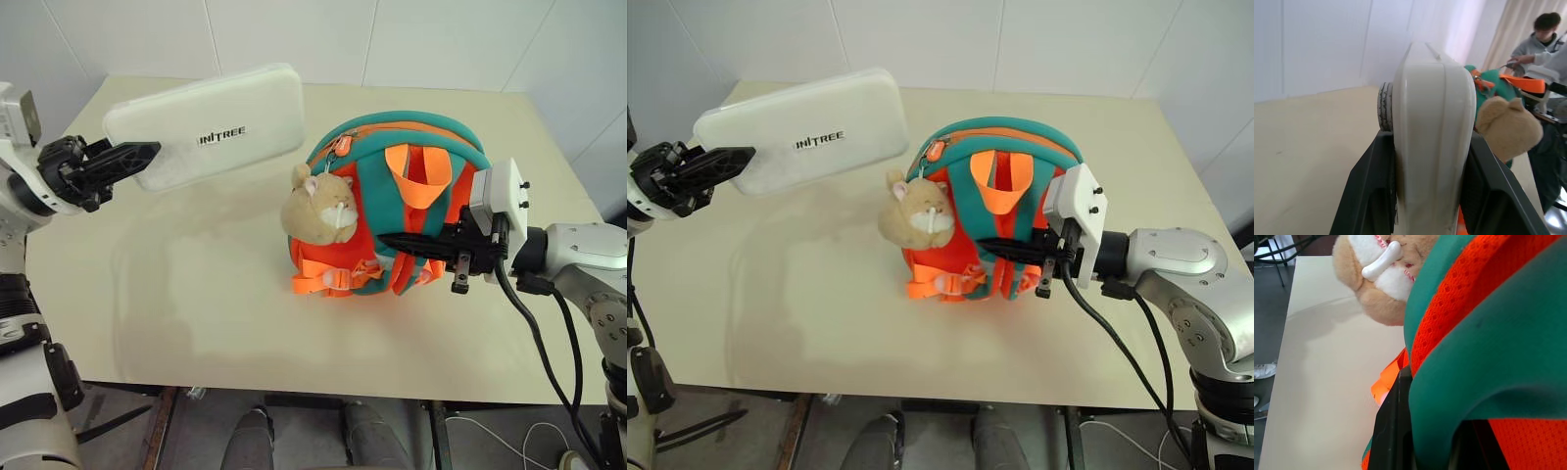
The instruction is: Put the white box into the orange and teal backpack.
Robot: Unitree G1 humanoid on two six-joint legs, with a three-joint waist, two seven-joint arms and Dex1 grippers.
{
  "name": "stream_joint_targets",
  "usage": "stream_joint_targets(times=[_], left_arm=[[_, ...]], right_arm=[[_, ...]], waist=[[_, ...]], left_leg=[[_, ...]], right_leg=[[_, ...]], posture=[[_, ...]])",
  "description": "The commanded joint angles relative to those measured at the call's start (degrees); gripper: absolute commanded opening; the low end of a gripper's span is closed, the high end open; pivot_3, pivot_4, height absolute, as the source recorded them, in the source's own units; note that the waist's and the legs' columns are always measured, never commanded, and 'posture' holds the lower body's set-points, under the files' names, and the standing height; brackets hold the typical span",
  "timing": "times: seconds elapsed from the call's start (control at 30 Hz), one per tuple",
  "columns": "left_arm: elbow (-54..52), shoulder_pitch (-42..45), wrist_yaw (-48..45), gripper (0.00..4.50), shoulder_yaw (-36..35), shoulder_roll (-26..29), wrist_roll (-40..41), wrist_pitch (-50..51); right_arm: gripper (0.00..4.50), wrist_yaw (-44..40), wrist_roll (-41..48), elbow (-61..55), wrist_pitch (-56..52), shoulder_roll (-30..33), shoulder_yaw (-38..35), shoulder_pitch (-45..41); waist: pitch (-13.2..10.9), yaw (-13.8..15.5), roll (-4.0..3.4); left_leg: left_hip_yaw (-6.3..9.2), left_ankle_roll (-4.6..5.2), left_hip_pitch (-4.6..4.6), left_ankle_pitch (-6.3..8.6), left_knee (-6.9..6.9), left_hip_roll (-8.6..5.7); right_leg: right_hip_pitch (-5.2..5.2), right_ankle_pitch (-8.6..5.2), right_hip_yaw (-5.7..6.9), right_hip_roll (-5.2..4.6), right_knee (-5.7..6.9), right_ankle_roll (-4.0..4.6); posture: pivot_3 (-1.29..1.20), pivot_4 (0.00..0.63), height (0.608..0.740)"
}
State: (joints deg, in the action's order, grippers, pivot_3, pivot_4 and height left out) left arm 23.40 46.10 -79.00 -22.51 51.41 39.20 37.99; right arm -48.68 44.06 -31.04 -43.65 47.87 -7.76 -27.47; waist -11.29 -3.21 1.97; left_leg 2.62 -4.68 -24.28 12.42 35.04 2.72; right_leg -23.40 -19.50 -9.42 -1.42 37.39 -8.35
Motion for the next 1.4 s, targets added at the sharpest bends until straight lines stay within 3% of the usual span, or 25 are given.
stream_joint_targets(times=[0.03,0.43,0.7,0.87,1.03,1.27,1.4], left_arm=[[-3.13,-0.37,-1.82,1.27,-0.9,2.22,1.87,0.08],[-5.36,-2.69,-6.17,1.27,5.49,2.17,-1.59,-3.29],[-3.72,4.39,-4.51,1.27,14.98,1.58,-10.54,-10.29],[-2.85,10.29,-0.88,1.27,18.76,-1.52,-13.91,-10.71],[-4.94,15.24,9.37,1.26,26.6,-10.78,-19.4,-4.85],[-6.45,15.97,16.12,1.26,31.58,-24.13,-20.52,-1.13],[-3.96,16.52,18.47,1.26,32.85,-28.7,-22.34,-2.29]], right_arm=[[0.0,0.74,-0.3,-0.26,1.46,-0.33,-0.9,-0.4],[0.0,0.51,-2.09,1.98,1.99,-1.18,1.11,-2.18],[0.0,0.01,-2.85,3.03,2.28,-1.06,2.13,-2.89],[0.0,0.08,-3.12,3.19,2.28,-1.12,2.5,-2.97],[0.0,0.73,-3.62,3.35,2.24,-1.99,3.44,-3.22],[0.0,1.36,-4.04,2.97,2.09,-3.13,3.95,-3.2],[0.0,1.71,-4.36,2.63,1.96,-3.54,3.93,-3.0]], waist=[[0.0,-0.02,0.0],[0.0,-0.02,0.0],[-0.01,0.12,0.02],[-0.01,0.12,0.02],[-0.01,0.42,0.03],[-0.02,0.34,0.05],[-0.02,0.38,0.05]], left_leg=[[0.0,0.0,0.0,0.0,0.01,0.0],[0.0,0.01,0.01,-0.01,0.02,0.0],[0.0,0.01,0.0,-0.01,0.06,0.0],[0.0,0.02,0.01,-0.01,0.07,0.0],[0.03,0.04,0.01,-0.02,0.15,-0.01],[0.04,0.06,0.03,-0.03,0.18,-0.03],[0.05,0.06,0.03,-0.03,0.2,-0.04]], right_leg=[[0.0,0.0,0.0,0.0,0.01,0.0],[-0.01,-0.01,0.0,0.0,0.02,0.01],[0.01,-0.01,0.0,0.0,0.02,0.01],[0.01,-0.01,-0.01,0.02,0.04,0.01],[0.06,0.01,-0.01,0.02,0.06,-0.02],[0.11,0.04,-0.04,0.03,0.07,-0.08],[0.11,0.05,-0.04,0.03,0.07,-0.09]], posture=[[0.0,0.15,0.74],[0.0,0.15,0.74],[0.0,0.15,0.74],[0.0,0.15,0.74],[0.0,0.15,0.74],[0.0,0.15,0.74],[0.0,0.15,0.74]])
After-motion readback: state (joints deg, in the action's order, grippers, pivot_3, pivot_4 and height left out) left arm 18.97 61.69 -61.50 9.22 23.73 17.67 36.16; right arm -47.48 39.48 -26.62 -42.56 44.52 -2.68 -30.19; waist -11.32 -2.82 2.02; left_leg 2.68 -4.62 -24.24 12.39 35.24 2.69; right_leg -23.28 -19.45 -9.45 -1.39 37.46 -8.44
